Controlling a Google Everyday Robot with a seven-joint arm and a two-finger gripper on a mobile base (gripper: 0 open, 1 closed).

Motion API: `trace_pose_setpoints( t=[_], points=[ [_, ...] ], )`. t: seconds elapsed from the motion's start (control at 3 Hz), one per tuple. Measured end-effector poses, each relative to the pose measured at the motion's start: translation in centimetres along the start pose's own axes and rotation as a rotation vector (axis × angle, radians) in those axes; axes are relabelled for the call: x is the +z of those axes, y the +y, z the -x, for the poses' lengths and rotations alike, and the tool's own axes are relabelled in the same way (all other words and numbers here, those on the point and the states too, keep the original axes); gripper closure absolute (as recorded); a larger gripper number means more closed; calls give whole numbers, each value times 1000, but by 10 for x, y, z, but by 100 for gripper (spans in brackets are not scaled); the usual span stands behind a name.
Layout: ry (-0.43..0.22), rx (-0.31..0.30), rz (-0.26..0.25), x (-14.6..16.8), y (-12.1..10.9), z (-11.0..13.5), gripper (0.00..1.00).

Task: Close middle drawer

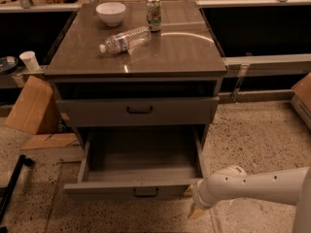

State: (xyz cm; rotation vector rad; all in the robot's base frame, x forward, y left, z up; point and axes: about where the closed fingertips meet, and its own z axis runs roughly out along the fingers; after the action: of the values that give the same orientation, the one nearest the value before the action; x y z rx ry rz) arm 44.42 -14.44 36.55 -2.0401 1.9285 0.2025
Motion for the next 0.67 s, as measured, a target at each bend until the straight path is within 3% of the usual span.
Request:
trace_pose_setpoints(
  t=[0.33, 0.67],
  points=[
    [-19, -1, -24, -2, -10, -3, 0],
    [-44, -1, -59, -6, -24, -7, 19]
  ],
)
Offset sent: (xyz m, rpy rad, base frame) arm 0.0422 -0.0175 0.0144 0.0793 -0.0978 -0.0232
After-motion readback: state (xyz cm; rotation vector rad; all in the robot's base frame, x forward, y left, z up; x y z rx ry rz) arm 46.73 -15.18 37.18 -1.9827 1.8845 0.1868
